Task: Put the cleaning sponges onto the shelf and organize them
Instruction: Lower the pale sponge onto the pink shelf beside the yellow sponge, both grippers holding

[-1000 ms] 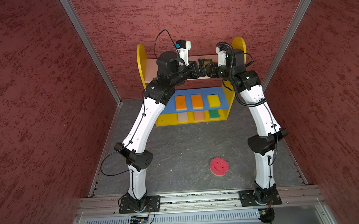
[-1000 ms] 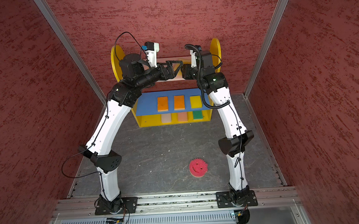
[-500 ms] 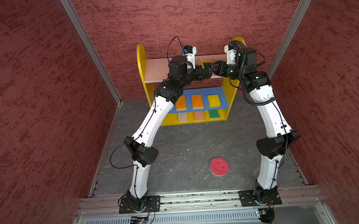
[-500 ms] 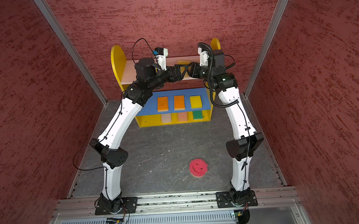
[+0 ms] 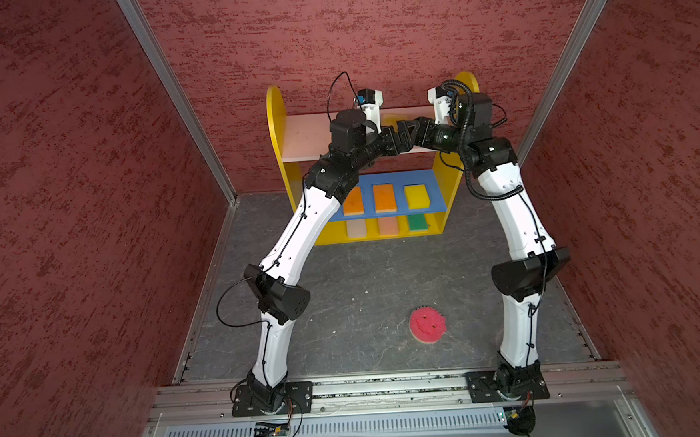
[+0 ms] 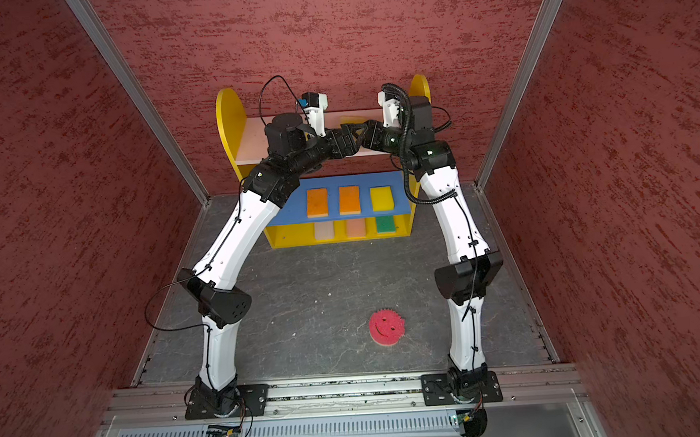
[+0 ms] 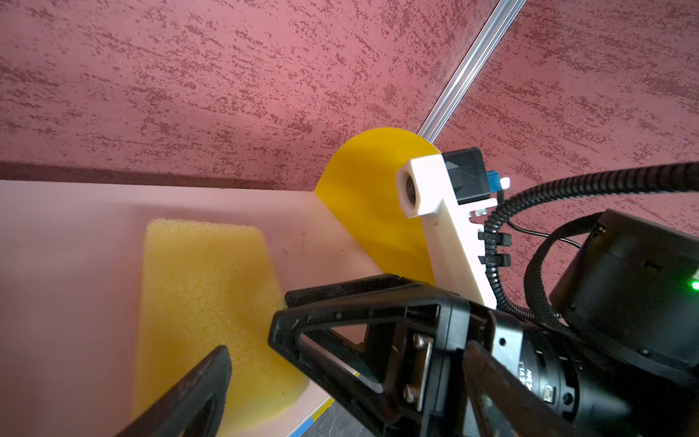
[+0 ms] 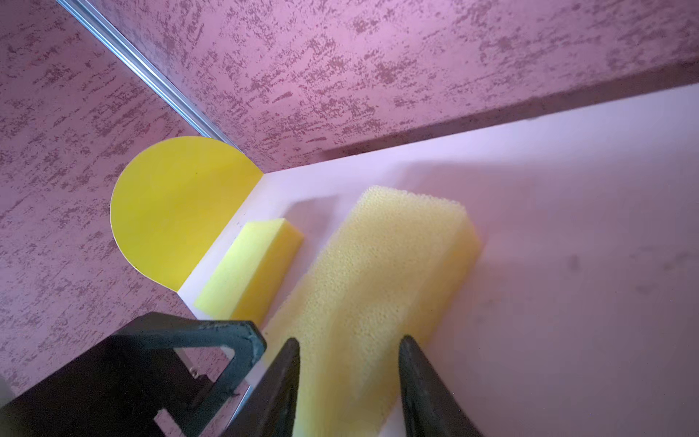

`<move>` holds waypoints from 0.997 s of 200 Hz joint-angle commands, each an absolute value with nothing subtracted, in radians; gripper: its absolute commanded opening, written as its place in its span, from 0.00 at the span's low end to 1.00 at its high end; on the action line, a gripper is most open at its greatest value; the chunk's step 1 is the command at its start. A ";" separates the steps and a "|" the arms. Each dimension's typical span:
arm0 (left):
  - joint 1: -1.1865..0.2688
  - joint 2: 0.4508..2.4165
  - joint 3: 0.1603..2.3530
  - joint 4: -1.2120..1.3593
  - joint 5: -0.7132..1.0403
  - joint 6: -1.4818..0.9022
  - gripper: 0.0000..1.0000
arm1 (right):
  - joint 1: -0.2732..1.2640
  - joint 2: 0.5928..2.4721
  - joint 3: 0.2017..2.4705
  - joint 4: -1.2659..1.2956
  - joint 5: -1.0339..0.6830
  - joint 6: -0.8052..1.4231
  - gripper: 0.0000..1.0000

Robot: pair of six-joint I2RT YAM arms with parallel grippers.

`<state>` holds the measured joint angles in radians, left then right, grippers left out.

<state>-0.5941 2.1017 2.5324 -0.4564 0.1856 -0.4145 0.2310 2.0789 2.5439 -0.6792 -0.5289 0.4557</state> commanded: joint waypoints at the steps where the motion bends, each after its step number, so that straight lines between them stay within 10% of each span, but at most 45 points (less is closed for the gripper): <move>1: -0.596 2.068 2.507 -0.449 0.207 -0.423 0.95 | 0.226 2.105 2.566 -0.671 -0.565 0.481 0.45; 199: -0.617 2.107 2.593 -0.539 0.005 -0.372 0.94 | 0.309 2.069 2.567 -0.770 -0.276 0.348 0.53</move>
<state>-0.6033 2.0712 2.5507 -0.5007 0.0448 -0.3935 0.2848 2.0850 2.5584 -0.6926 -0.3618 0.3840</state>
